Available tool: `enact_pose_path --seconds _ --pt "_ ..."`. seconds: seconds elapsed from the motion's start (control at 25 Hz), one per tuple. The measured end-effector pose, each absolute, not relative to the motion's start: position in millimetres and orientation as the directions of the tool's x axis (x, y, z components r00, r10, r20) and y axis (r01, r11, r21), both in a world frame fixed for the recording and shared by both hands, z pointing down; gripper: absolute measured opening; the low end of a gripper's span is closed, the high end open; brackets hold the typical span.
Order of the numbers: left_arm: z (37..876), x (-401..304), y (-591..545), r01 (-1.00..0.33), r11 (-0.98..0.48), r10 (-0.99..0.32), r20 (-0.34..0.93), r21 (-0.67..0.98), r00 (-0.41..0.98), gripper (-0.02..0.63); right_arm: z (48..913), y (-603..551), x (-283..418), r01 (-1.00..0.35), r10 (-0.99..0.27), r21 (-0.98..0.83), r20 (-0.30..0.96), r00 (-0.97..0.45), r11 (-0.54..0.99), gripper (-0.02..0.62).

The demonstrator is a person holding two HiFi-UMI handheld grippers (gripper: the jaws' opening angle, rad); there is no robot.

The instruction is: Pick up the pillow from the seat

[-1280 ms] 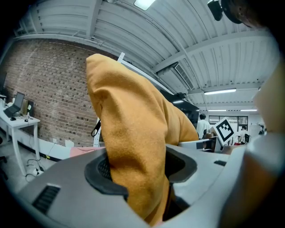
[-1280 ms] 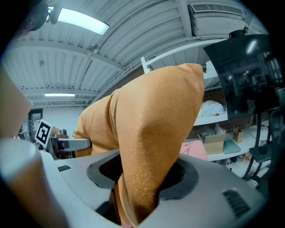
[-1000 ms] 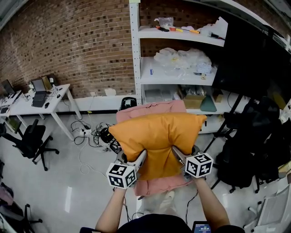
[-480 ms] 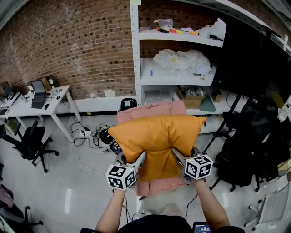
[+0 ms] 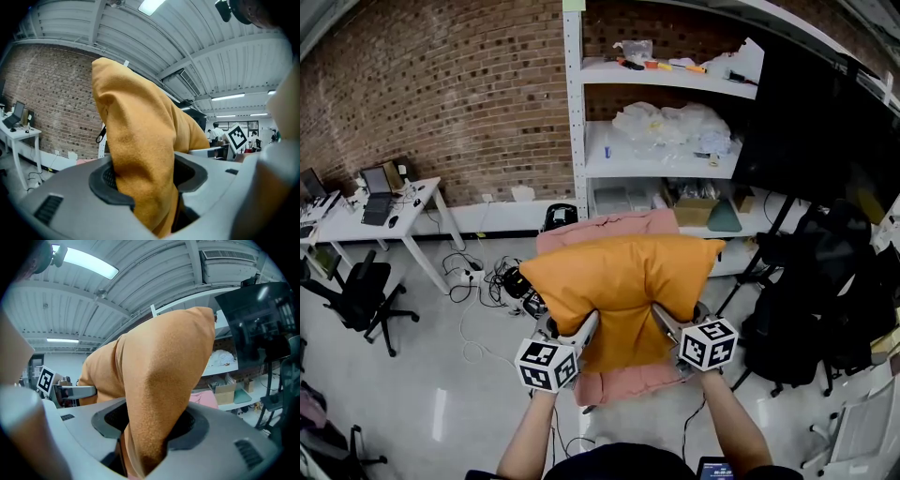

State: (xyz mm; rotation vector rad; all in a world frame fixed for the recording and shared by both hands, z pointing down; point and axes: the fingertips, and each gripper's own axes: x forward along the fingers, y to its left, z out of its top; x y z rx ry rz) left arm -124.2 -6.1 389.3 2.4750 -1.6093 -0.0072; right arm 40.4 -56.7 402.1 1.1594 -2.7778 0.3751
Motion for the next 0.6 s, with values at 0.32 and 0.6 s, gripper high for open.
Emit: enact_pose_path --seconds 0.32,0.6 --pt "383 -99 -7 -0.902 -0.402 -0.902 0.100 0.158 0.420 0.238 396 -56 66 -0.718 -0.692 -0.183 0.192 -0.696 0.672 0.238" --pt "382 -79 -1 -0.903 -0.399 -0.903 0.100 0.159 0.417 0.239 394 -51 86 -0.716 -0.690 -0.184 0.192 -0.698 0.674 0.238"
